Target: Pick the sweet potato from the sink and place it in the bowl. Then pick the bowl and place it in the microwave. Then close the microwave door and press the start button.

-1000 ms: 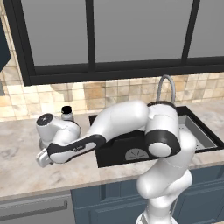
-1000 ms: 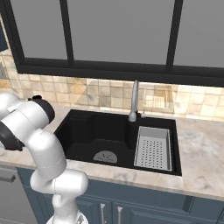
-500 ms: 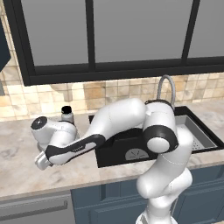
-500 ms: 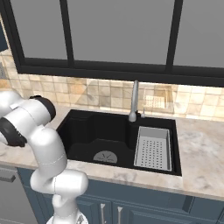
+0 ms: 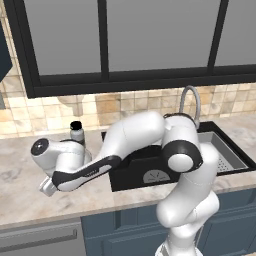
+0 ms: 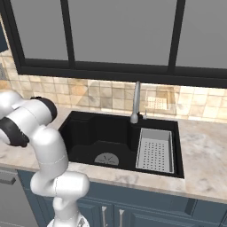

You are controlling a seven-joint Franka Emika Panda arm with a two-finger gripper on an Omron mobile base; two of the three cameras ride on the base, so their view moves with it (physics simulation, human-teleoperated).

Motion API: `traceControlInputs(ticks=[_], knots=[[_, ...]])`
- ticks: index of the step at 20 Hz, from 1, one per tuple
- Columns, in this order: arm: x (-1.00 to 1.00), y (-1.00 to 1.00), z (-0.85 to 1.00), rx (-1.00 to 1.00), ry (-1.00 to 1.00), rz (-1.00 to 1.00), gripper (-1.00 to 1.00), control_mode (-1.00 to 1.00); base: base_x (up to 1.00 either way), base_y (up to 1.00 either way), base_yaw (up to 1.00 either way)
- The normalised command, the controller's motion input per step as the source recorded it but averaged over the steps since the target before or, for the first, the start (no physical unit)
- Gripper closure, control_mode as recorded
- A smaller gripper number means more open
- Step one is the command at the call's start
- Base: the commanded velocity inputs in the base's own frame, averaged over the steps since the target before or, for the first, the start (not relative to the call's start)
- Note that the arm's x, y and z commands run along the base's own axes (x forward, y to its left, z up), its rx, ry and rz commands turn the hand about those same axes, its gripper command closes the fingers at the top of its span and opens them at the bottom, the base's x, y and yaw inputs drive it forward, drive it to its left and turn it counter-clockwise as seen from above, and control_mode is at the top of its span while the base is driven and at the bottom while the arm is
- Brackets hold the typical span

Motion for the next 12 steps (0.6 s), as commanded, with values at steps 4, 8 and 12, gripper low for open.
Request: traceControlInputs(ticks=[4,8,12], knots=[[0.10,0.00,0.00,-0.03,0.00,0.04,-1.00,-1.00,0.00,0.00,0.00],[0.18,0.00,0.07,-0.03,0.00,0.03,-1.00,-1.00,0.00,0.00,0.00],[0.18,0.00,0.09,-0.04,0.00,0.04,-1.00,-1.00,0.00,0.00,0.00]])
